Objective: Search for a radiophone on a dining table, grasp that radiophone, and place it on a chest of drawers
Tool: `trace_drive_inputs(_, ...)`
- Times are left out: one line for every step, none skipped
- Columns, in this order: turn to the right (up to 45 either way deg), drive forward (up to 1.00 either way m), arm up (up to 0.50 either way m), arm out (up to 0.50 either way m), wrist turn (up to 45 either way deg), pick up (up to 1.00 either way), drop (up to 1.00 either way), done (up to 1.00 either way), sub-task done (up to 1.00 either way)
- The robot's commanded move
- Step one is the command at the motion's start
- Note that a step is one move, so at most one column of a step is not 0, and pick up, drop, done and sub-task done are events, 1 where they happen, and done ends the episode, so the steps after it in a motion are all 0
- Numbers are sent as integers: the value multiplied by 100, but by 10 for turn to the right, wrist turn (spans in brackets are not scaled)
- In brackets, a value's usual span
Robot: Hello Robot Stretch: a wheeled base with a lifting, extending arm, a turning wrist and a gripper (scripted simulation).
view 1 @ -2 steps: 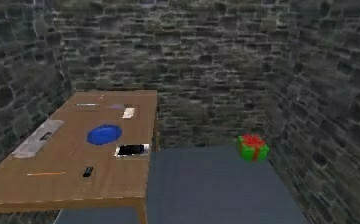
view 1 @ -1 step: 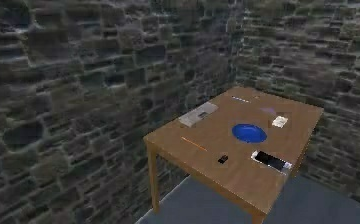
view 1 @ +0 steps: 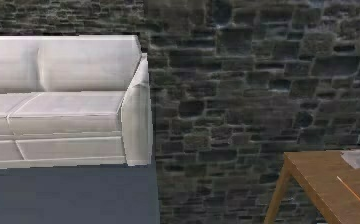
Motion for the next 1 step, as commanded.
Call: trace_drive_inputs(-150, 0, 0, 0, 0, 0, 0, 0, 0)
